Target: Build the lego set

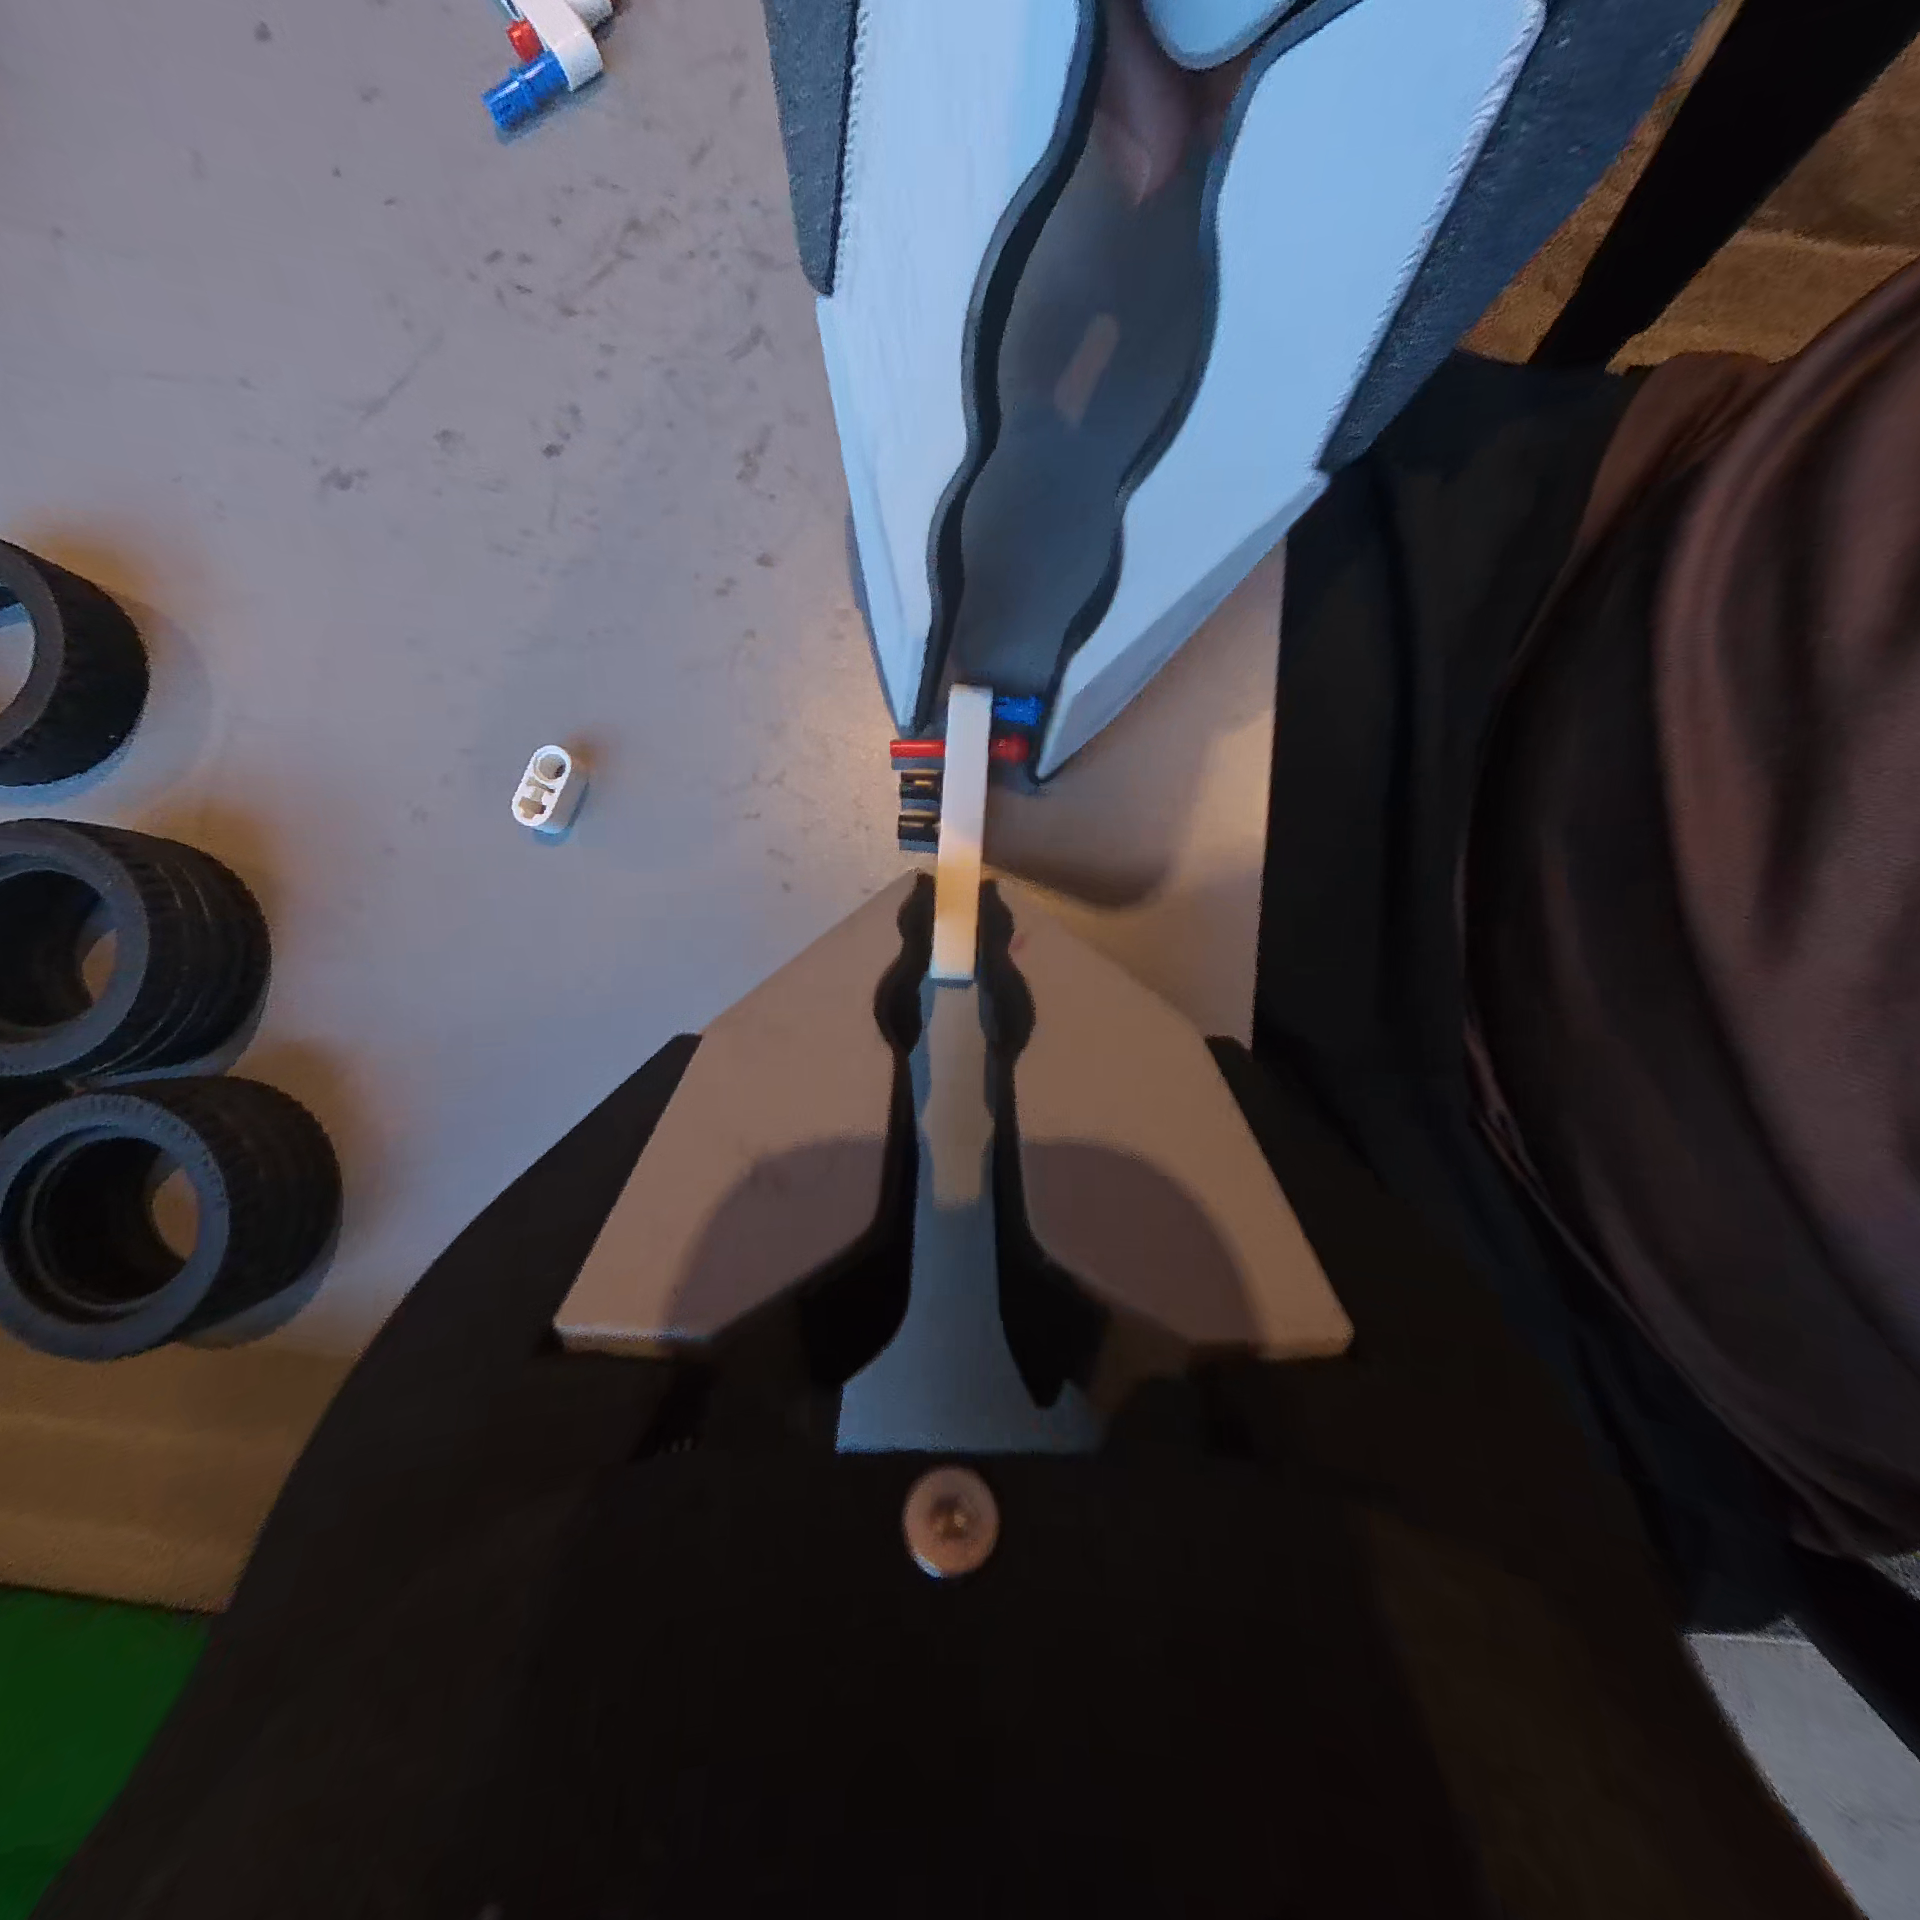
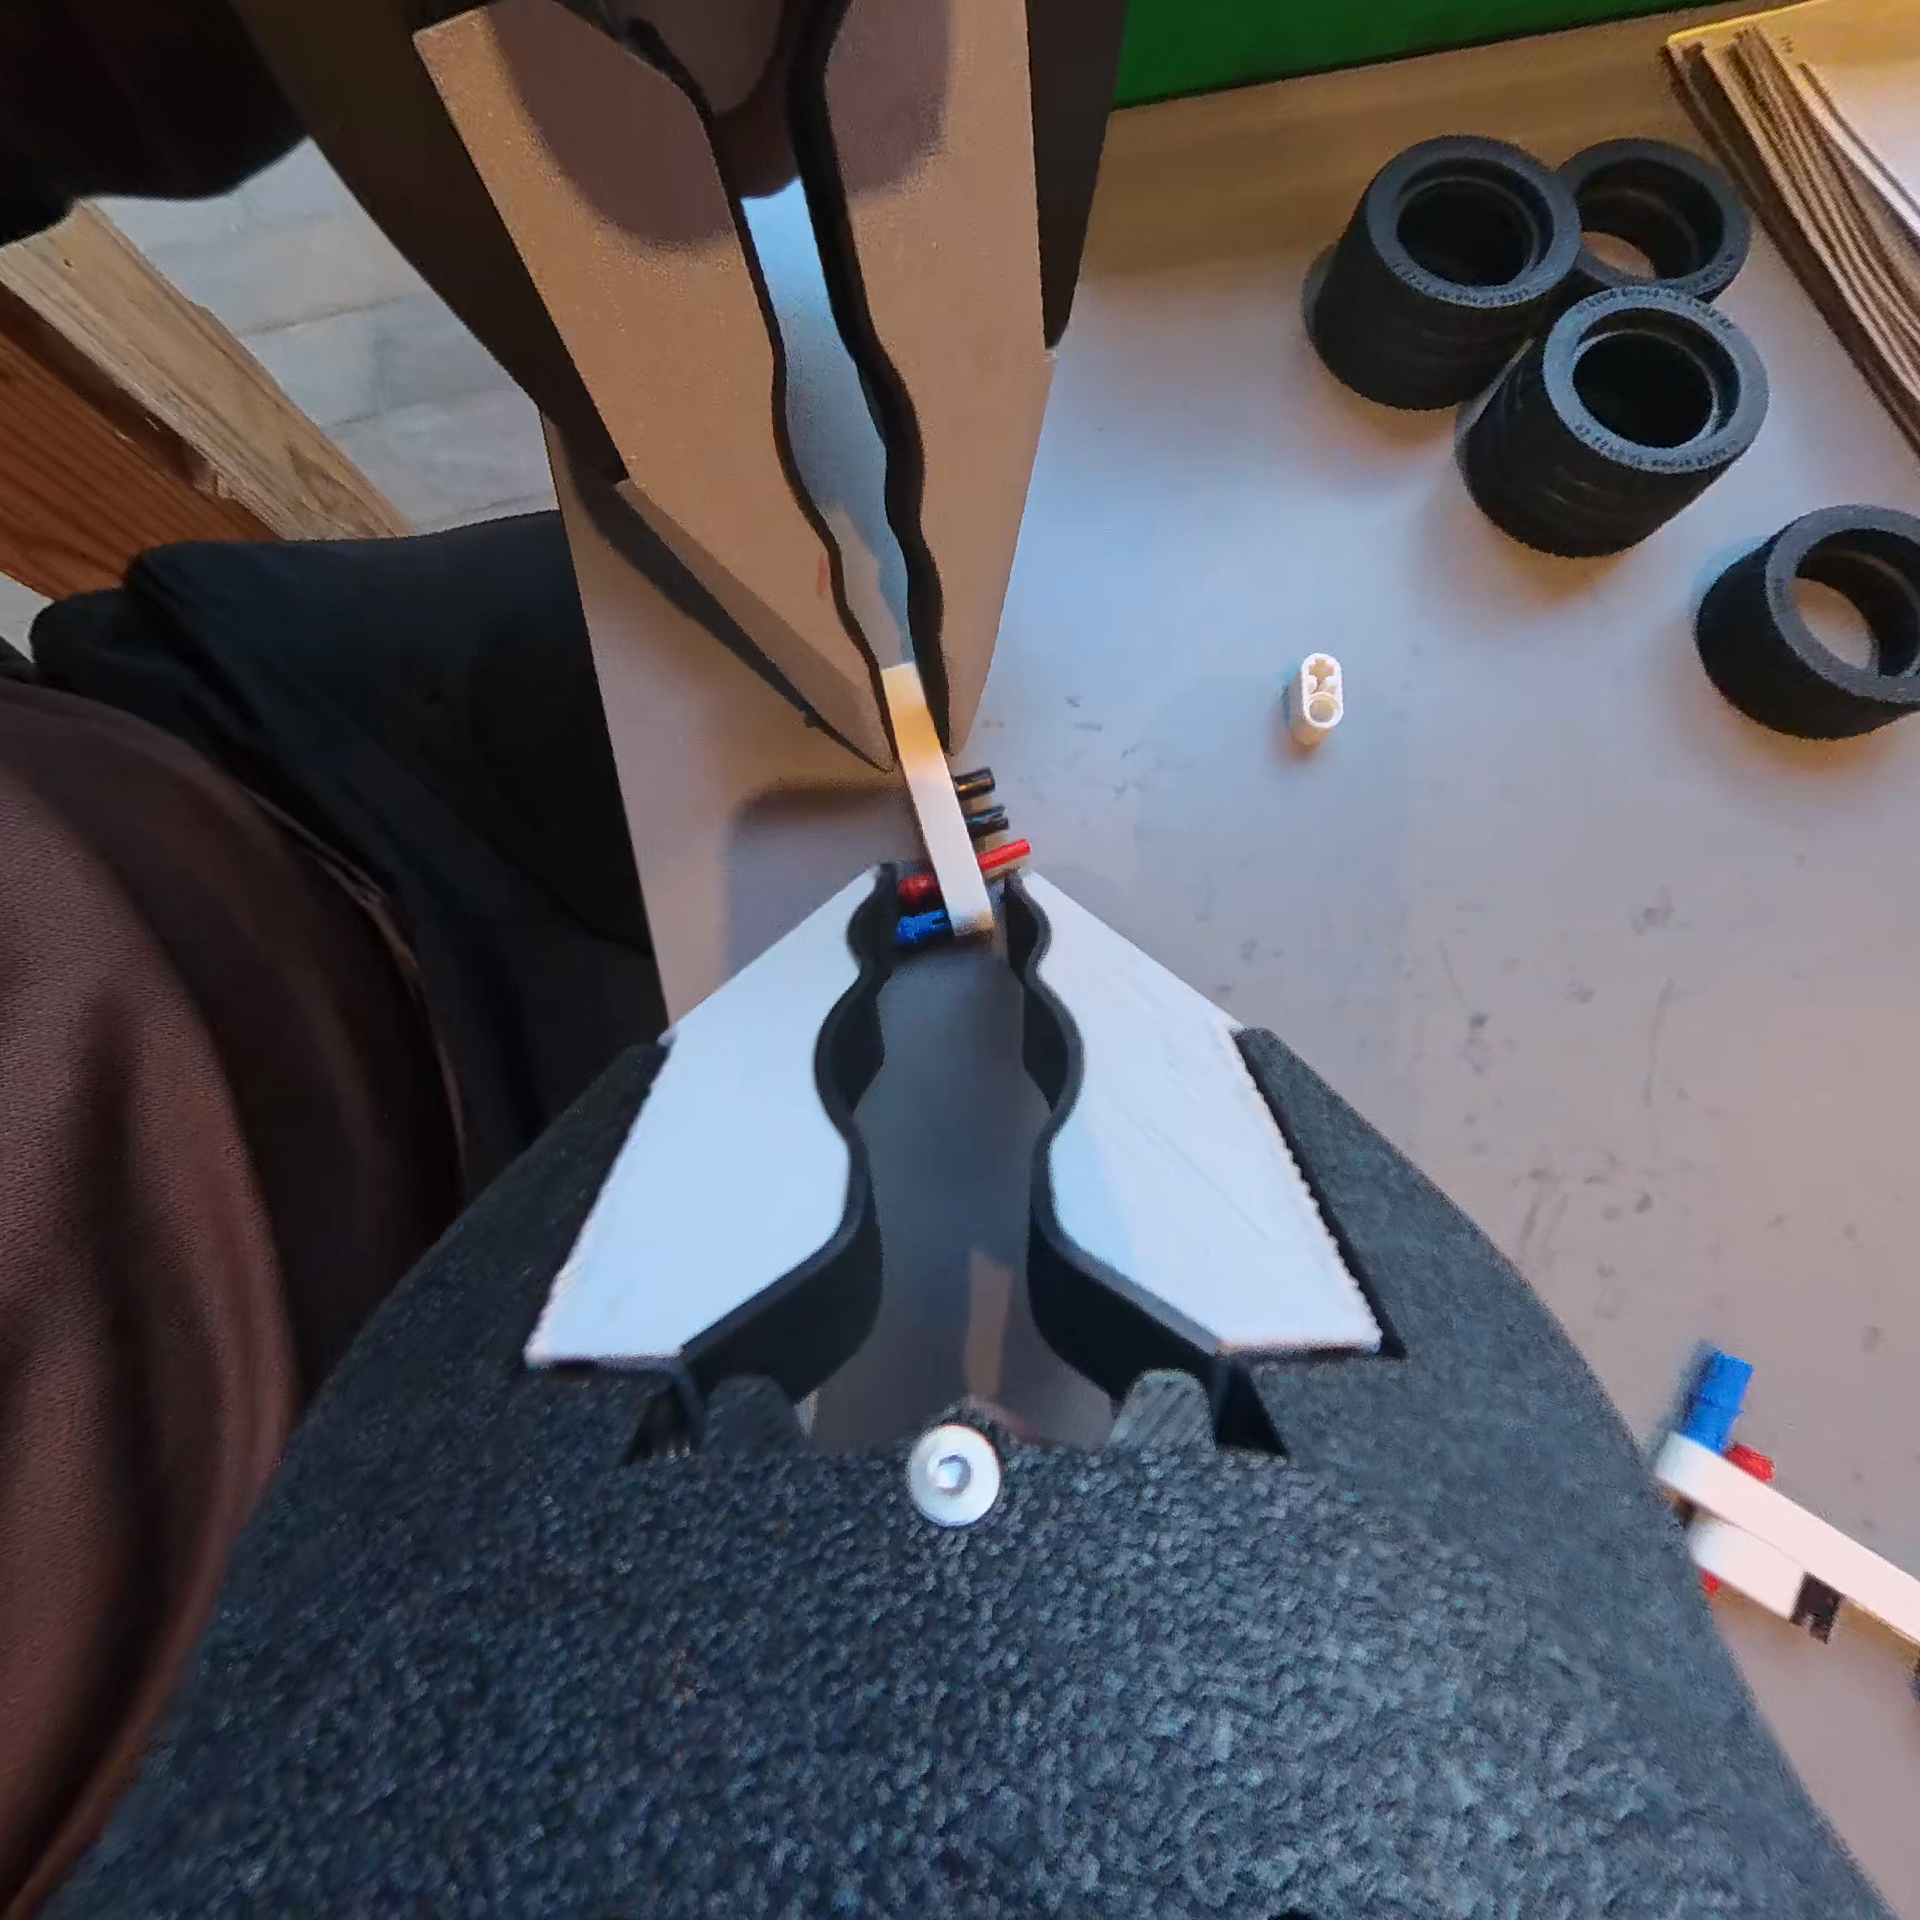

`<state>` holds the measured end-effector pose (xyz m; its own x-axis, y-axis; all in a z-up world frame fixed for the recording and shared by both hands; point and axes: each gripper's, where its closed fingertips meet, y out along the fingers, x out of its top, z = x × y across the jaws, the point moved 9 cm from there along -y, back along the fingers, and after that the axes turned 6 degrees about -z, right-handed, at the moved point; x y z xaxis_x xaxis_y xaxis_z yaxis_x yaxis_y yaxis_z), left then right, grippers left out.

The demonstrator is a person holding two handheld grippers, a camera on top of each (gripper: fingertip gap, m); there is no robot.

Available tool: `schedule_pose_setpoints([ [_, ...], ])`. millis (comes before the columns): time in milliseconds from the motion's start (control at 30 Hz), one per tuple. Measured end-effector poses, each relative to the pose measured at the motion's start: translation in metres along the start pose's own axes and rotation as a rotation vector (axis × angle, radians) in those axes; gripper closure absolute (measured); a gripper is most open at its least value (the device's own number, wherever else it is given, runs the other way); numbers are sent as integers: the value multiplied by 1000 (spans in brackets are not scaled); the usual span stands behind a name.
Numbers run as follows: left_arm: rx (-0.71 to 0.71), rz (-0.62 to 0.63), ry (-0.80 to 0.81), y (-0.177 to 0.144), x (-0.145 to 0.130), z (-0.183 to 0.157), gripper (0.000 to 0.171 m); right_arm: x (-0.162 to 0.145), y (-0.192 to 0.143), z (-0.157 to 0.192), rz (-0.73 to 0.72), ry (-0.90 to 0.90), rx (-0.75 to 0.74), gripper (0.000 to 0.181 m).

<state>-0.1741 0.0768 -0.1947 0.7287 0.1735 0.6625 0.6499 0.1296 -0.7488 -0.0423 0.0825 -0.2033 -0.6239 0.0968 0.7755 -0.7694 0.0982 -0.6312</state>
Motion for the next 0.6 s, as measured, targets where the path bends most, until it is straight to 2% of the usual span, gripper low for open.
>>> schedule_pose_setpoints([
  [33, -8, -14, -7, 0, -1, 1, 166, 0, 1, -1, 1, -2, 6, 161],
  [233, -45, -86, -47, 0, -6, 4, 166, -1, 1, -5, -17, -28, 45, 163],
  [400, -31, -85, -7, 0, -6, 3, 166, -2, 1, -4, -19, -79, 53, 164],
  [600, -48, -118, -41, 0, -9, 5, 166, -2, 1, -2, -21, -113, 36, 165],
])
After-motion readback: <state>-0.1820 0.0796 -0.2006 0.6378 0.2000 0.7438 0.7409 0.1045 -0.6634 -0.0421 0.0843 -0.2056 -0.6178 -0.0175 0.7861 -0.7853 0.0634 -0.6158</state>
